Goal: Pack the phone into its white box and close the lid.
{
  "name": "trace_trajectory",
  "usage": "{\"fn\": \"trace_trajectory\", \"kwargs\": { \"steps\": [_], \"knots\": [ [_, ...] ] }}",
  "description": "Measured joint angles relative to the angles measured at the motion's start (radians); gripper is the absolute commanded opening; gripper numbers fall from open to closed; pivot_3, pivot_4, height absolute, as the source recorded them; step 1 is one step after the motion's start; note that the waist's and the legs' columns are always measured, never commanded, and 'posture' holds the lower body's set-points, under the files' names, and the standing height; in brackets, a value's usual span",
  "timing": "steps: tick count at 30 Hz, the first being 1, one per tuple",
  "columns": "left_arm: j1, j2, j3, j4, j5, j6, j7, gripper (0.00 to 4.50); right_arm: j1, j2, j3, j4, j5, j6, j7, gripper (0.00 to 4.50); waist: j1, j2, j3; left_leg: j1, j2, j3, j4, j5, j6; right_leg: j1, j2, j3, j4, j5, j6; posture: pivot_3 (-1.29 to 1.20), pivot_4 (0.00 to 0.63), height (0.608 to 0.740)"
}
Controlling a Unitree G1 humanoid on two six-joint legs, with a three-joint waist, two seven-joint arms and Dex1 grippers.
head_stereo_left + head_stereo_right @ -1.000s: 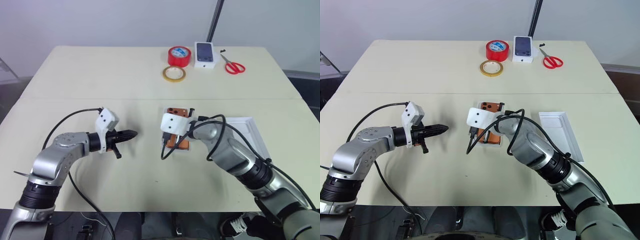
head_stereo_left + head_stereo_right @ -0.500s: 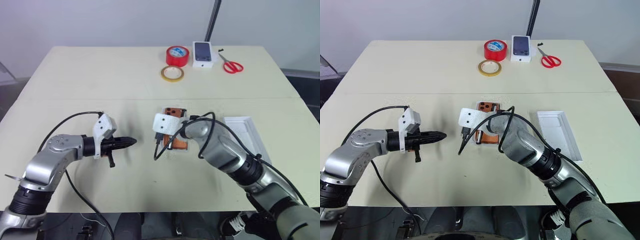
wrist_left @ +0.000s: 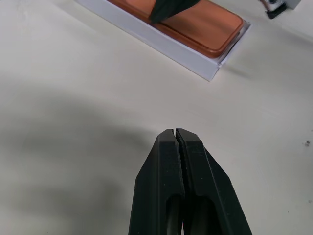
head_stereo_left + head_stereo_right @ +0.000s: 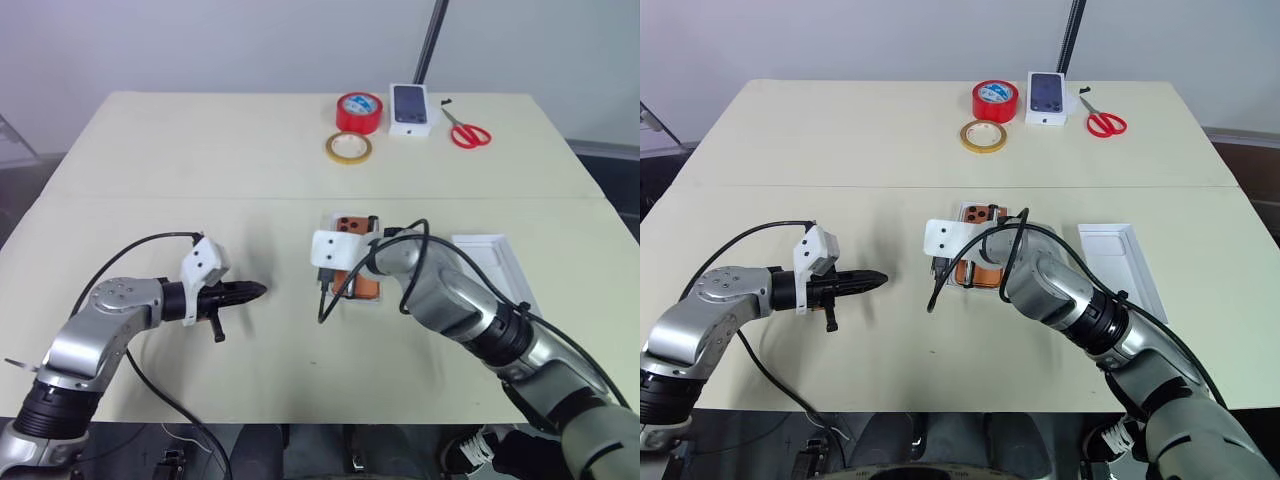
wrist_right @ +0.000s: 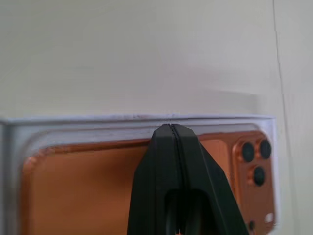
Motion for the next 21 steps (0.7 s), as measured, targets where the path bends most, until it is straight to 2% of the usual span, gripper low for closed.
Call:
{"fn": "trace_trajectory", "kwargs": {
  "steps": [8, 12, 15, 21],
  "knots": [
    [-0.018, -0.022, -0.005, 0.001, 0.001, 0.003, 0.013, 0.07, 0.080, -0.134, -0.164, -0.150, 0.082, 0.084, 0.023, 0.00, 0.007, 0.000, 0.000, 0.000, -0.001, 0.000, 0.000, 0.000, 0.000, 0.001, -0.001, 0.000, -0.001, 0.000, 0.000, 0.00, 0.150, 0.740],
    [-0.146, -0.141, -0.040, 0.041, 0.008, 0.104, 0.120, 0.07, 0.186, -0.262, -0.232, -0.185, 0.111, 0.064, 0.026, 0.00, 0.015, 0.000, 0.000, 0.000, -0.002, -0.001, 0.002, -0.001, 0.001, 0.004, -0.001, 0.000, -0.001, 0.000, 0.000, 0.00, 0.150, 0.740],
    [-0.214, -0.198, -0.080, 0.101, 0.042, 0.158, 0.191, 0.07, 0.236, -0.330, -0.258, -0.168, 0.109, 0.037, 0.009, 0.00, 0.003, 0.000, 0.000, 0.000, -0.001, 0.001, 0.003, -0.001, 0.002, 0.003, 0.000, 0.000, -0.001, 0.000, 0.000, 0.00, 0.150, 0.740],
    [-0.326, -0.260, -0.207, 0.206, 0.147, 0.160, 0.232, 0.07, 0.257, -0.331, -0.260, -0.080, 0.106, -0.019, -0.043, 0.00, -0.009, 0.000, 0.000, 0.000, 0.001, 0.001, 0.001, -0.001, 0.002, 0.002, 0.003, 0.001, 0.000, 0.000, 0.000, 0.00, 0.150, 0.740]
  ]
}}
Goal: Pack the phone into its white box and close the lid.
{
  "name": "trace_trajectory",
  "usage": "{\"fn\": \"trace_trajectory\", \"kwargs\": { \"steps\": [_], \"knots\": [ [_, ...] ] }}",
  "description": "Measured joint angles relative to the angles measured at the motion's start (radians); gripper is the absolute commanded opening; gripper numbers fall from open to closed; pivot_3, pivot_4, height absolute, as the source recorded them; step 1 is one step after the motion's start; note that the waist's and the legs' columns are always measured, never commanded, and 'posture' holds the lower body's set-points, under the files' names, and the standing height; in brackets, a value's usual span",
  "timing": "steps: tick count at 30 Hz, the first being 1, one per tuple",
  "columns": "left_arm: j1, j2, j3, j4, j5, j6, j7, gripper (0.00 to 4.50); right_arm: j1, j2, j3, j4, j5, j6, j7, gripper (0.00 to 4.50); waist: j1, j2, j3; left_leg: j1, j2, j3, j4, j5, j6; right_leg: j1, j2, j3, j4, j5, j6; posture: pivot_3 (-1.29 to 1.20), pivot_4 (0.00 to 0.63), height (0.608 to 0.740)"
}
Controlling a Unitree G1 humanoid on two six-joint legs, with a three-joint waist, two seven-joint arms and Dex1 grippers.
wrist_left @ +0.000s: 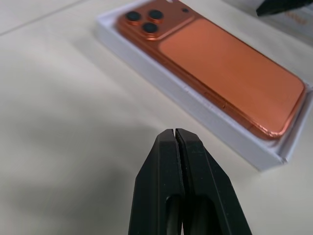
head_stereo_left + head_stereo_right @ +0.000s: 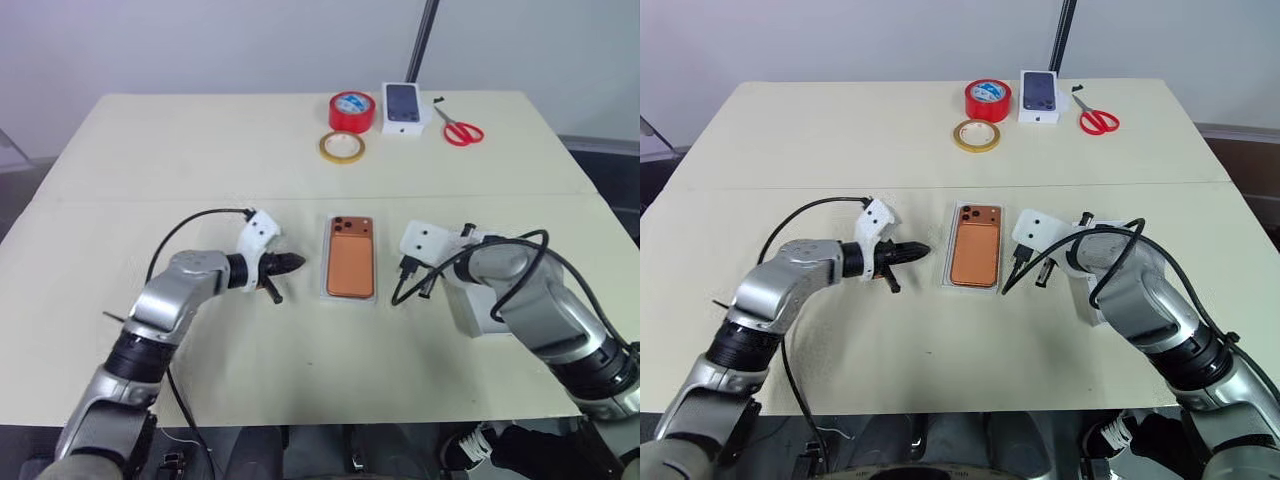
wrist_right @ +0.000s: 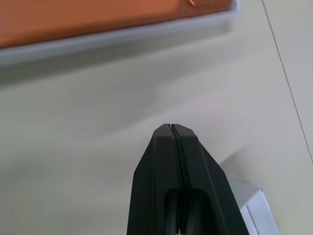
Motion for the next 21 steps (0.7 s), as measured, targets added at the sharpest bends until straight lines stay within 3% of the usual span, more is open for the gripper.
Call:
{"fn": "trace_trajectory", "kwargs": {
  "steps": [9, 21],
  "knots": [
    [-0.064, -0.013, -0.034, 0.089, 0.060, -0.062, -0.060, 0.07, -0.056, 0.051, 0.029, 0.061, -0.010, -0.025, -0.053, 0.00, -0.002, 0.000, 0.000, 0.000, -0.001, 0.000, 0.000, 0.000, 0.000, 0.000, -0.001, 0.000, 0.000, 0.000, 0.000, 0.00, 0.150, 0.740],
    [0.051, 0.113, 0.047, -0.003, -0.025, -0.204, -0.303, 0.07, -0.056, 0.102, 0.011, -0.081, 0.083, 0.062, -0.023, 0.00, 0.000, 0.000, 0.000, 0.000, -0.001, 0.000, 0.000, 0.000, 0.000, 0.000, -0.002, 0.000, -0.001, 0.000, 0.000, 0.00, 0.150, 0.740]
  ]
}}
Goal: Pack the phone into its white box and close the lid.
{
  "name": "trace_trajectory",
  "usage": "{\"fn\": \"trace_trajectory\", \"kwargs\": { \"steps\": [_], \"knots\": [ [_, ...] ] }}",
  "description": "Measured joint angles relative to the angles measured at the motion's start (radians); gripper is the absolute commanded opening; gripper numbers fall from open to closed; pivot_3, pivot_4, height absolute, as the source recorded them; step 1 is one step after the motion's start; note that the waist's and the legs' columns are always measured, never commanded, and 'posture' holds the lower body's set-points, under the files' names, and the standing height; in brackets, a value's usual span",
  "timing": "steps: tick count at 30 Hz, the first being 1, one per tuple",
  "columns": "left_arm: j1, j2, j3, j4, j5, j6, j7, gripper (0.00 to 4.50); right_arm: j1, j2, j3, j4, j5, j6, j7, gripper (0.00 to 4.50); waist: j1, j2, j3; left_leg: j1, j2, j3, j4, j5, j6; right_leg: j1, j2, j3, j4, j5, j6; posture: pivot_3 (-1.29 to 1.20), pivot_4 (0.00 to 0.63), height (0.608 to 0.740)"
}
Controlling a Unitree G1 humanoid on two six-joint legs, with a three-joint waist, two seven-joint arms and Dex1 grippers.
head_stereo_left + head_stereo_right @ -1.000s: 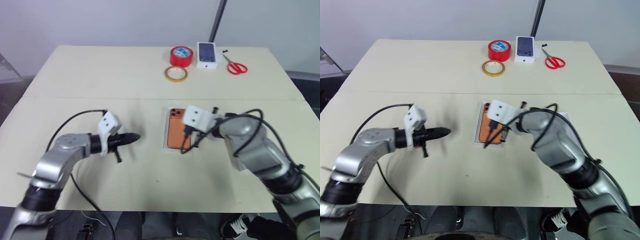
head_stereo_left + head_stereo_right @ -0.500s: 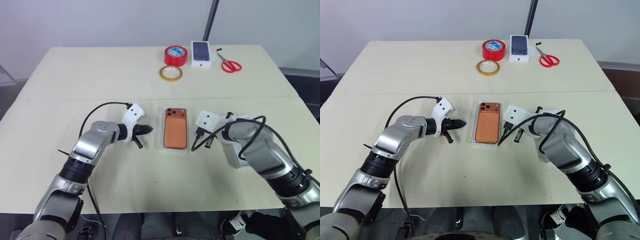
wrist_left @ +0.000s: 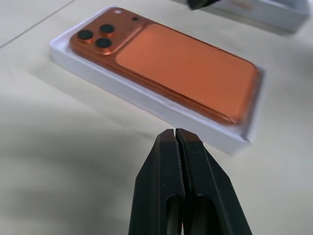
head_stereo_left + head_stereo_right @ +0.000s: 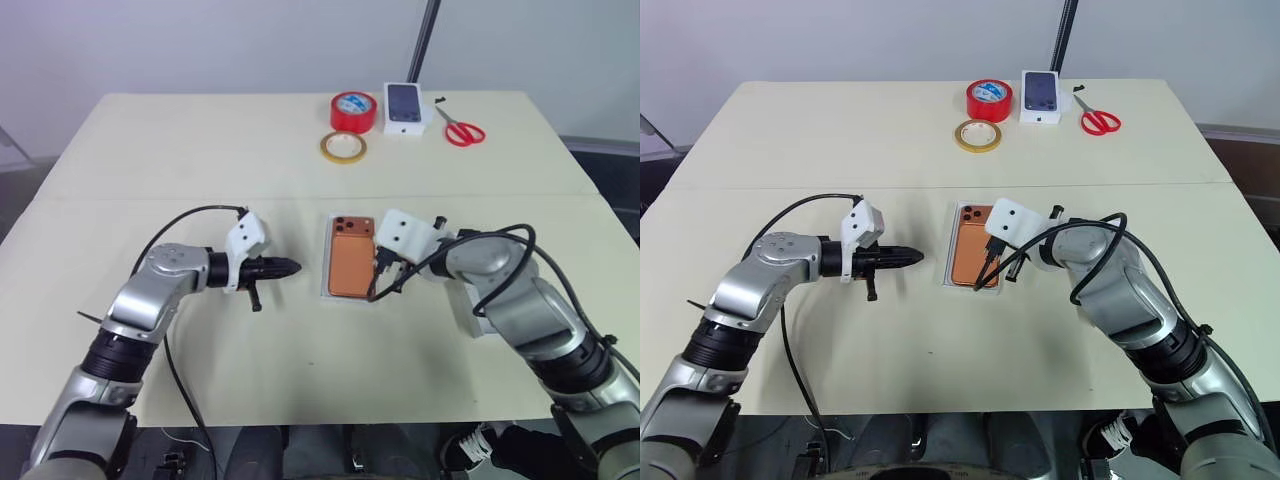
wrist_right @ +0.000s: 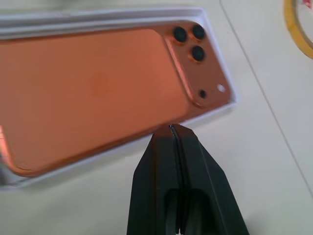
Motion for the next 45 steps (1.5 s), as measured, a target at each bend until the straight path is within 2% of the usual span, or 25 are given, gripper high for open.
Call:
{"fn": "trace_trajectory", "kwargs": {
  "steps": [26, 30, 35, 41, 45],
  "knots": [
    [0.072, 0.019, 0.029, -0.036, -0.013, -0.028, 0.003, 0.07, 0.032, 0.008, 0.064, -0.009, 0.009, -0.003, -0.021, 0.00, 0.013, 0.000, 0.000, 0.000, 0.000, 0.000, 0.001, 0.000, 0.000, 0.000, 0.000, 0.000, 0.000, 0.000, 0.000, 0.00, 0.150, 0.740],
    [0.047, -0.006, 0.029, -0.022, -0.008, 0.001, 0.054, 0.07, 0.010, -0.013, 0.051, -0.008, 0.011, 0.003, -0.015, 0.00, 0.015, 0.000, 0.000, 0.000, 0.000, 0.000, 0.001, 0.000, 0.000, 0.000, 0.000, 0.000, 0.000, 0.000, 0.000, 0.00, 0.150, 0.740],
    [-0.058, -0.063, 0.004, 0.078, 0.057, 0.058, 0.141, 0.07, -0.029, -0.083, 0.043, 0.070, -0.020, -0.020, -0.025, 0.00, 0.018, 0.000, 0.000, 0.000, -0.001, 0.000, 0.002, 0.000, 0.001, 0.001, 0.000, 0.000, 0.000, 0.000, 0.000, 0.00, 0.150, 0.740],
    [-0.122, -0.132, -0.112, 0.158, 0.156, 0.055, 0.170, 0.07, -0.027, -0.040, 0.097, 0.158, -0.034, -0.080, -0.024, 0.00, 0.010, 0.000, 0.000, 0.000, 0.000, 0.000, 0.001, 0.000, 0.000, -0.001, 0.001, 0.000, 0.002, 0.000, 0.000, 0.00, 0.150, 0.740],
    [-0.150, -0.172, -0.141, 0.164, 0.174, 0.060, 0.167, 0.07, -0.032, 0.004, 0.123, 0.168, -0.044, -0.084, -0.025, 0.00, 0.014, 0.000, 0.000, 0.000, 0.000, 0.000, 0.002, 0.000, 0.000, -0.001, 0.001, 0.000, 0.002, 0.000, 0.000, 0.00, 0.150, 0.740]
  ]
}}
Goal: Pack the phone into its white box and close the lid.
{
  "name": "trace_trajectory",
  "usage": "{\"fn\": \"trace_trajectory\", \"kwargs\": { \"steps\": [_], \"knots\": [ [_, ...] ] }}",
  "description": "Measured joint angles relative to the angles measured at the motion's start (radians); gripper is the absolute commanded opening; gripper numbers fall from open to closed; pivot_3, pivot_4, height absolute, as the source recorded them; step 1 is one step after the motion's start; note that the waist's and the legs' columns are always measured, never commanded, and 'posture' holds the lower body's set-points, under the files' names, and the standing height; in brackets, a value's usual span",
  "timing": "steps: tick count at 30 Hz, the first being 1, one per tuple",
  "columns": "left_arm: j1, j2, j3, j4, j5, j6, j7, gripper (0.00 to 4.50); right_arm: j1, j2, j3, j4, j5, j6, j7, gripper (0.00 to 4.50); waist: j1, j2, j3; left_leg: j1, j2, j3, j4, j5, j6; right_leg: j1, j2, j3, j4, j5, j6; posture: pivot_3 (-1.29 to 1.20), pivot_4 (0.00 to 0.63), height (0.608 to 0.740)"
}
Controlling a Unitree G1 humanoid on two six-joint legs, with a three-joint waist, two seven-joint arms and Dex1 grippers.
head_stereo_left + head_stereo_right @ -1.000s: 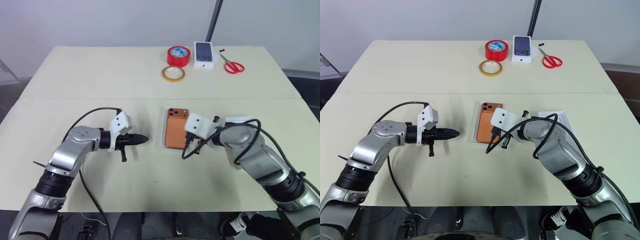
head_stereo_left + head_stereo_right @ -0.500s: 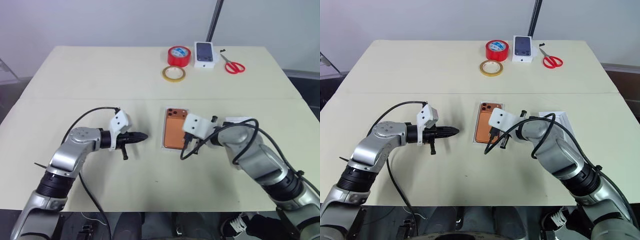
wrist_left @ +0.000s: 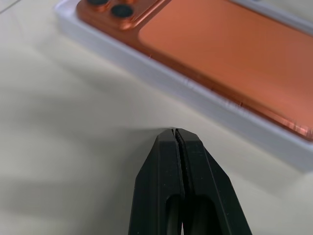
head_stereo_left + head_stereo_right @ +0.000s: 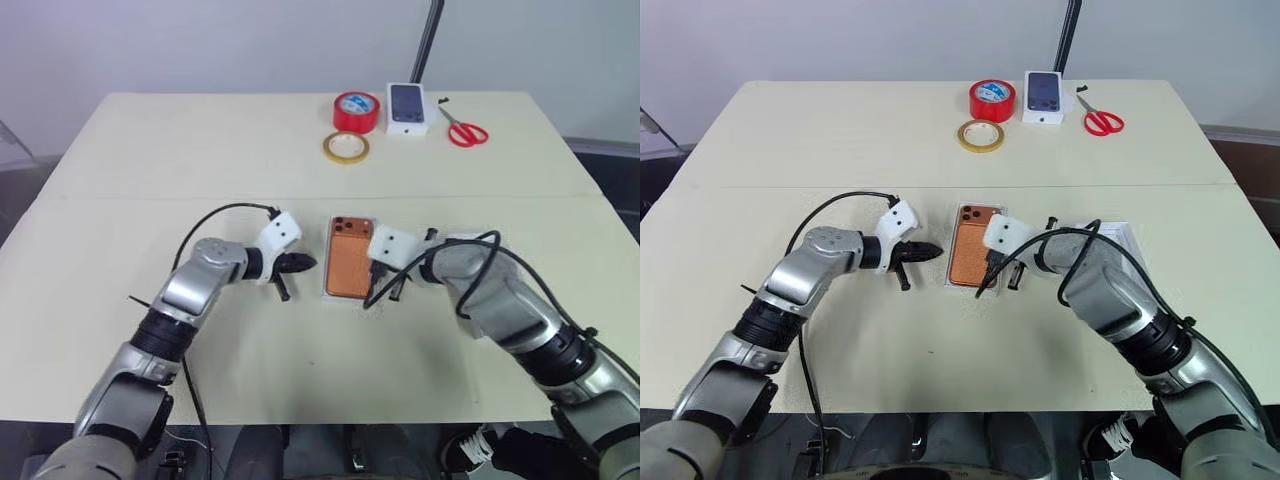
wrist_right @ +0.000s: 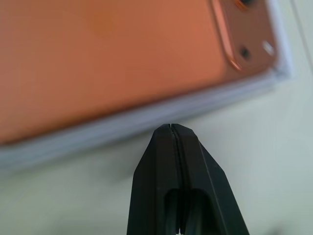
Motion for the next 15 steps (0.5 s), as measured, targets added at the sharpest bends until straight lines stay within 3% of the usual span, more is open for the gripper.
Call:
{"fn": "trace_trajectory", "kwargs": {
  "steps": [8, 15],
  "knots": [
    [-0.018, -0.054, -0.058, -0.031, 0.005, 0.063, -0.048, 0.07, 0.015, -0.064, -0.016, -0.047, -0.015, 0.014, 0.028, 0.00, 0.007, 0.000, 0.000, 0.000, -0.001, 0.000, 0.001, 0.000, 0.000, 0.001, -0.001, 0.000, 0.000, 0.000, 0.000, 0.00, 0.150, 0.740],
    [-0.054, -0.178, -0.196, -0.021, 0.018, 0.064, -0.110, 0.07, 0.189, -0.258, -0.139, -0.222, -0.003, 0.050, 0.092, 0.00, 0.019, 0.000, 0.000, -0.001, -0.002, -0.001, 0.002, 0.000, 0.001, 0.002, -0.001, -0.001, -0.002, 0.000, 0.000, 0.00, 0.150, 0.740]
  ]
}}
